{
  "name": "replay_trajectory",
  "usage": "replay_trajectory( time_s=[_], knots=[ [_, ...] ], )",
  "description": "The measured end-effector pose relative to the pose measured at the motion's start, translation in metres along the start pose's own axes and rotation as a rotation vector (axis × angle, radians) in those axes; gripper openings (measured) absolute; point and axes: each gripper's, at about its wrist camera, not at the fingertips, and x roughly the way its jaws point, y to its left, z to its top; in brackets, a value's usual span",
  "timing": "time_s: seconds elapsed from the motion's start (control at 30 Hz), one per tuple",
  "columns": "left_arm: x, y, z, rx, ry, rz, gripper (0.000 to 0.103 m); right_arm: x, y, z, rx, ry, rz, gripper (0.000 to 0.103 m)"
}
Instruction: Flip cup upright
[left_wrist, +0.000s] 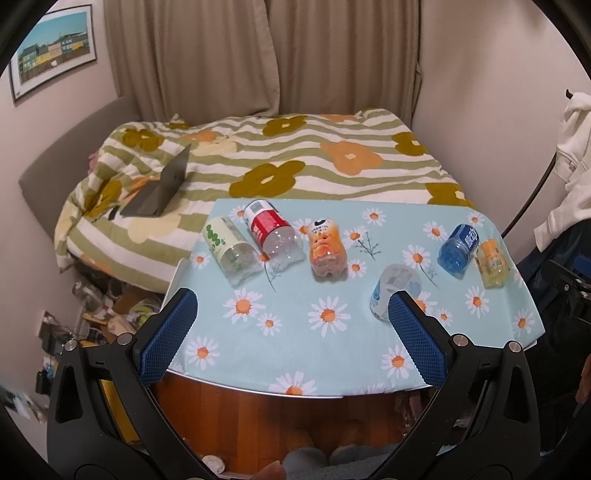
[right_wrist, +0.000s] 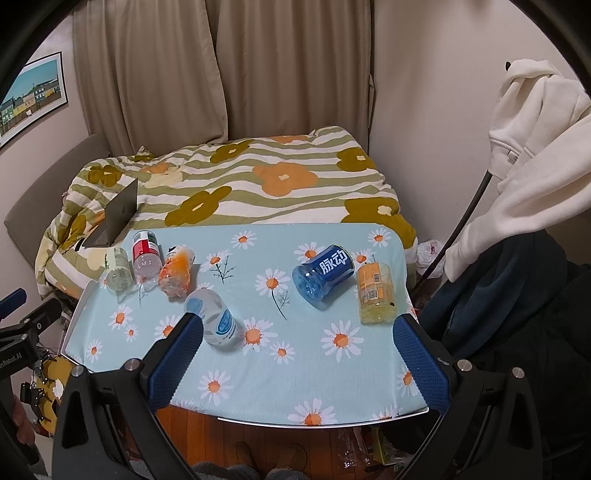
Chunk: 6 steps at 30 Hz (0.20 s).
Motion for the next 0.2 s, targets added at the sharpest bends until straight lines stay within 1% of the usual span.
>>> replay_trajectory(
  time_s=[0.2],
  knots=[
    [0.0050, 0.0019, 0.0013, 0.003, -0.003, 0.009, 0.103, 0.0010, 0.0006, 0.0010, -0.002, 0.000, 0.001, 0.103]
  ],
)
